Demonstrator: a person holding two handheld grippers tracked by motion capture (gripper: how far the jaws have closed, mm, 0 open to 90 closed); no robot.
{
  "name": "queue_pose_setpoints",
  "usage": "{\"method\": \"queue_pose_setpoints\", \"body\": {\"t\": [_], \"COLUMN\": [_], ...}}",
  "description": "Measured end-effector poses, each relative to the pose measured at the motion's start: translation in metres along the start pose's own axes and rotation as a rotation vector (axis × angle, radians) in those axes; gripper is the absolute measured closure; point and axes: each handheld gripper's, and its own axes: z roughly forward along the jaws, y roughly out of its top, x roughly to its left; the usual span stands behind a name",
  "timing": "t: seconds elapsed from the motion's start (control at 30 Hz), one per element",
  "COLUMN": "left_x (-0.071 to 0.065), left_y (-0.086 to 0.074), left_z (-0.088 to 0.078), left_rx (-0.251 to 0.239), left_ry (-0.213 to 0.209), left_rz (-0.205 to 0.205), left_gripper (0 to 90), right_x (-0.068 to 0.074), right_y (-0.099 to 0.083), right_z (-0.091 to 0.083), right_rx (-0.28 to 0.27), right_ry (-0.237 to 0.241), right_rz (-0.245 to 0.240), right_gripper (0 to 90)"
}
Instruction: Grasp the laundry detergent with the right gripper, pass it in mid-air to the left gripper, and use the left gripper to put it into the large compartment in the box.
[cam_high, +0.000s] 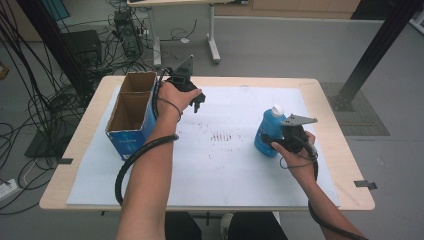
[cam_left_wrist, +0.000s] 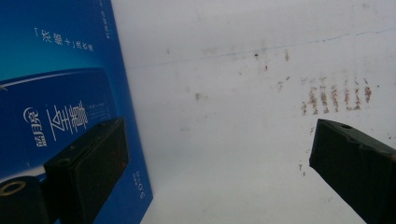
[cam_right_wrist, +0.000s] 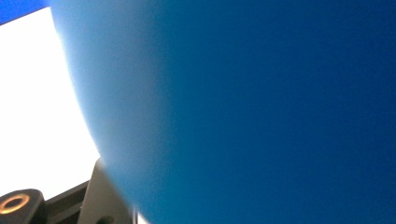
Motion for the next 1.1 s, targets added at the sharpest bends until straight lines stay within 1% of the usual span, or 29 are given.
{"method": "queue_pose_setpoints", "body": {"t": [0.3,1.1], "left_x": [-0.0017,-0.0013], "left_y": [0.0006,0.0011], "left_z": [-0.0018,-0.0041], "left_rx": [-0.003,-0.007], "left_ry": [0.000,0.004], "left_rz": [0.003,0.005], "left_gripper": [5.2,5.2], "right_x": [0.0001,-0.0001], "right_y": [-0.0001,0.0000], "right_z": [0.0001,0.0000], "right_rx": [-0.003,-0.002], "right_ry": [-0.001,-0.002], "right_rz": [0.001,0.000], "right_gripper": [42.9,43.0]}}
